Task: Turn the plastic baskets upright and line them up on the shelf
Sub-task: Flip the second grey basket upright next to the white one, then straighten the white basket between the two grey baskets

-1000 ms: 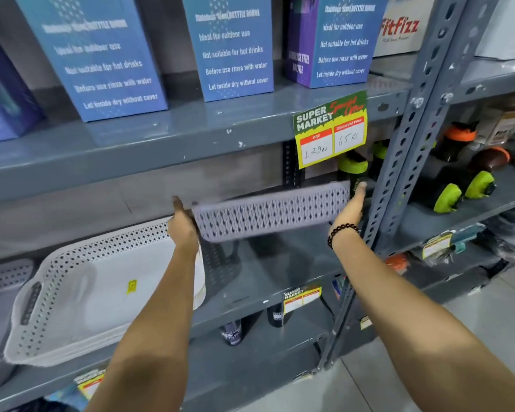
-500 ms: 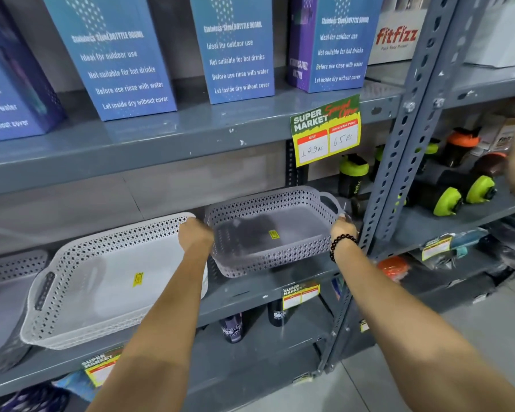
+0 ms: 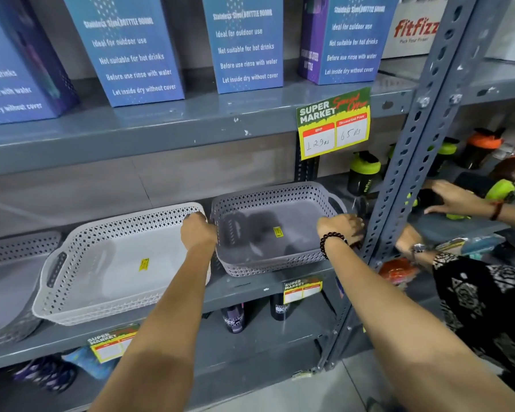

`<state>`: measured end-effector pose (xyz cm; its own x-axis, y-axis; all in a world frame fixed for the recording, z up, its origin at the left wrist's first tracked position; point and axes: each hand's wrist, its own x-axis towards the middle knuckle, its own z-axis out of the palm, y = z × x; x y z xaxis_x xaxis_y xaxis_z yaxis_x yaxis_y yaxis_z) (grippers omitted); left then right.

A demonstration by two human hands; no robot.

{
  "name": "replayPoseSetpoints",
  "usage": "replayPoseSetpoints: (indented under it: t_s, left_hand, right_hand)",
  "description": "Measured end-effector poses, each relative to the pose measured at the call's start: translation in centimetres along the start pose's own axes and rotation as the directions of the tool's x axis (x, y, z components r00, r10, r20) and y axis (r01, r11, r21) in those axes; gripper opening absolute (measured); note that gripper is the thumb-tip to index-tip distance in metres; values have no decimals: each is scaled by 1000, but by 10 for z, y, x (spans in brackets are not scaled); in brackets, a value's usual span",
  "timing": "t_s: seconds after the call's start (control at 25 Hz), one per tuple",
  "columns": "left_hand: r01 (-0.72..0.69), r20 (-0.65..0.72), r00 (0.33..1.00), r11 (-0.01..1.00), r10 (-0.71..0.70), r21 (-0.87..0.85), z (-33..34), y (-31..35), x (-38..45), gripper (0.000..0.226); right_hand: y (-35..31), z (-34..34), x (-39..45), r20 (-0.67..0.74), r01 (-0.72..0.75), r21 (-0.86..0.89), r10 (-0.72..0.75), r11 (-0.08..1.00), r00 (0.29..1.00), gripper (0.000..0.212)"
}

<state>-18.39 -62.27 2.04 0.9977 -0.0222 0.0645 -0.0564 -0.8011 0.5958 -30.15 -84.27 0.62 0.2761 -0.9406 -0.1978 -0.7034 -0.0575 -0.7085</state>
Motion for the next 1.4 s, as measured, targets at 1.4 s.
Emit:
replayPoseSetpoints:
  t_s: [1.4]
  left_hand:
    - [113, 87, 988, 979, -129, 170, -153, -265, 95, 41]
  right_hand:
    - [-85, 169, -165, 393, 607, -265, -490, 749, 778, 51]
